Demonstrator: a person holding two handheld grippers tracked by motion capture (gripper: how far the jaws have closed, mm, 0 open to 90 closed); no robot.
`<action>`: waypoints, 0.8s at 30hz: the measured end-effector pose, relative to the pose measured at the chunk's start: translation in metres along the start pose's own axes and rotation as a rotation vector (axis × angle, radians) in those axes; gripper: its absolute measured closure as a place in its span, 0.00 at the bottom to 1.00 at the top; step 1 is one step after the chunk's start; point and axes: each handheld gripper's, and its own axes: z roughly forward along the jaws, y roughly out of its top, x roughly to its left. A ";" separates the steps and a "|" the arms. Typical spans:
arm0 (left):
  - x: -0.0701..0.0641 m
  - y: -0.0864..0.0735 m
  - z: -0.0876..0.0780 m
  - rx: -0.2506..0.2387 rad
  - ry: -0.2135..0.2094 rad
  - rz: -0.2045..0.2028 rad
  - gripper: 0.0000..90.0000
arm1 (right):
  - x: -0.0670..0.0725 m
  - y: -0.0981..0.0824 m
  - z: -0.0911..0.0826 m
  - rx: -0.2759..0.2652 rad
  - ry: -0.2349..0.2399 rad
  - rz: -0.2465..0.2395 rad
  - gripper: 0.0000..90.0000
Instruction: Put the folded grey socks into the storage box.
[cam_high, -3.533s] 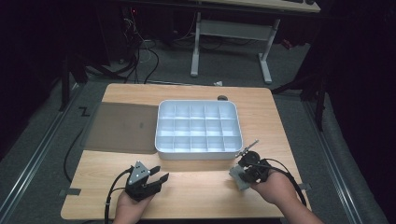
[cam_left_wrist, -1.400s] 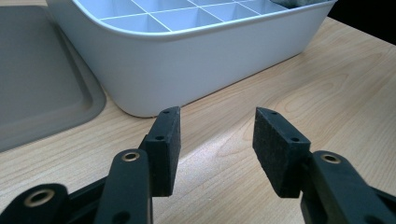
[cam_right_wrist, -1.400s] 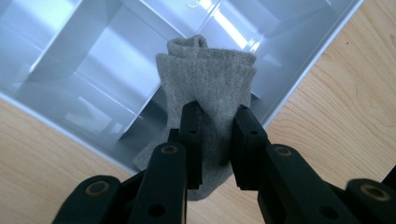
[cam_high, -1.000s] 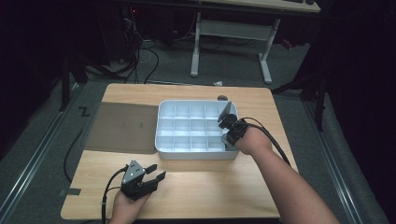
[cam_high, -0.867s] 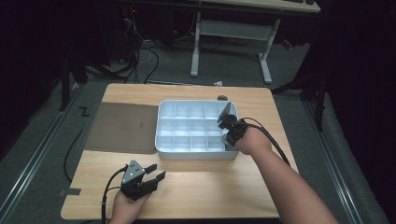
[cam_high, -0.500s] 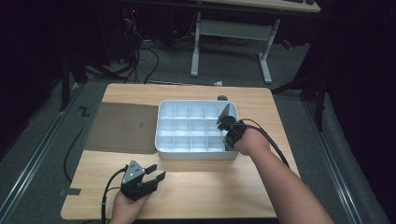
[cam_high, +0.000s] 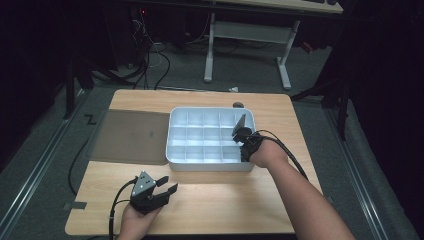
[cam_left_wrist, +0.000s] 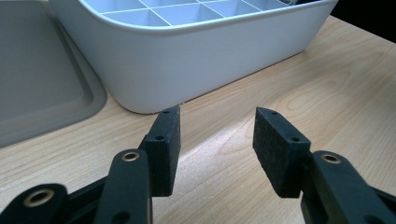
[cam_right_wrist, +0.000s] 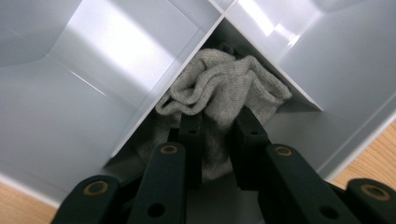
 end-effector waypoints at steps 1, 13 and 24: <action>0.000 0.000 0.000 0.003 -0.001 0.000 0.58 | 0.000 0.000 -0.001 -0.004 0.000 0.004 0.84; -0.002 0.000 0.000 0.003 -0.003 0.002 0.58 | -0.007 -0.005 -0.017 -0.046 0.020 0.044 0.74; -0.002 0.000 0.001 0.005 -0.002 0.007 0.58 | -0.012 -0.003 -0.034 -0.099 0.046 0.048 0.81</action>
